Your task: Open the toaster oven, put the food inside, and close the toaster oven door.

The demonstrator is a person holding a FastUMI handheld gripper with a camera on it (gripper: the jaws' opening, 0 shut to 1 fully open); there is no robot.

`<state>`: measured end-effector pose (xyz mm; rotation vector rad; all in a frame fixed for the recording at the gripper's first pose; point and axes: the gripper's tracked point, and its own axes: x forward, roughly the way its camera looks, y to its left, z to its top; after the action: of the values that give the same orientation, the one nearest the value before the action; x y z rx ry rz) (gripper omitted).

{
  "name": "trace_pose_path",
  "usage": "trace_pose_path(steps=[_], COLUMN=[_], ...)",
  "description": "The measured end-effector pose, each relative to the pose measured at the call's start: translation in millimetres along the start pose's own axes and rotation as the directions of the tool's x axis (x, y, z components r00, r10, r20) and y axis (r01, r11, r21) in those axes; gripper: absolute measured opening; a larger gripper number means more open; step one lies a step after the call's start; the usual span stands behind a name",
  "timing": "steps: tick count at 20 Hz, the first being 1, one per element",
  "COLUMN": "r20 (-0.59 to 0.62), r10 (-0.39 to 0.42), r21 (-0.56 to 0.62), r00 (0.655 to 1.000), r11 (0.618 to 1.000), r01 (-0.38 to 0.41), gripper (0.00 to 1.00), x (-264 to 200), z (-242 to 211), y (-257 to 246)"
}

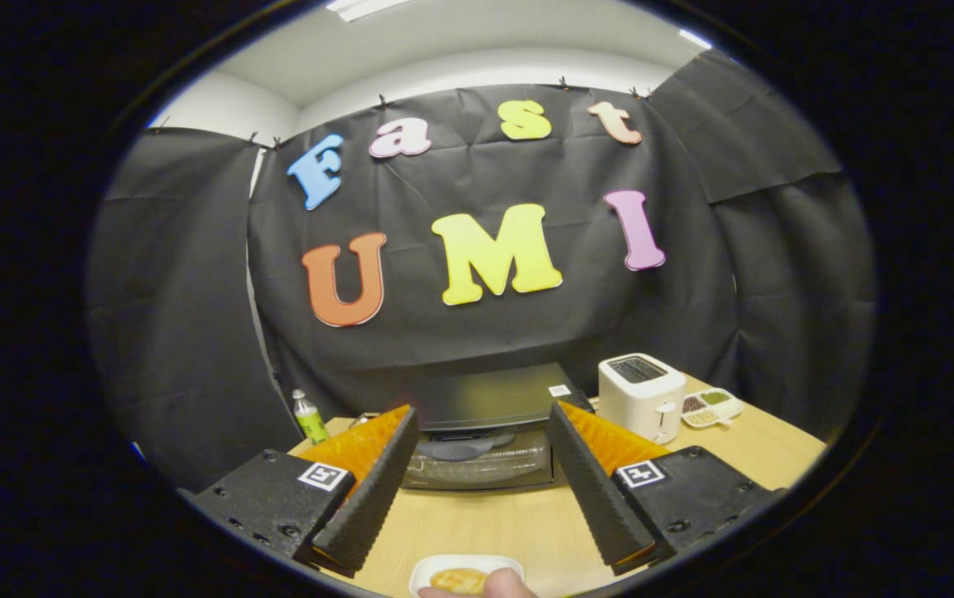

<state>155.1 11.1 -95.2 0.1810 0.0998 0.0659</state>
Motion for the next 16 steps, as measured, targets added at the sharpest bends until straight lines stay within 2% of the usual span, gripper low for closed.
trace_pose_path(steps=[8,12,16], r20=[-0.059,-0.095,-0.138], r10=[-0.029,-0.034,-0.066], r21=[-0.093,-0.090,-0.137], r00=[0.998,0.995,0.988], r11=[0.995,0.996,0.989], r01=[0.023,0.026,0.047], gripper=[1.00,1.00,1.00], x=[113,147,168], z=[-47,-79,-104], y=[10,13,13])
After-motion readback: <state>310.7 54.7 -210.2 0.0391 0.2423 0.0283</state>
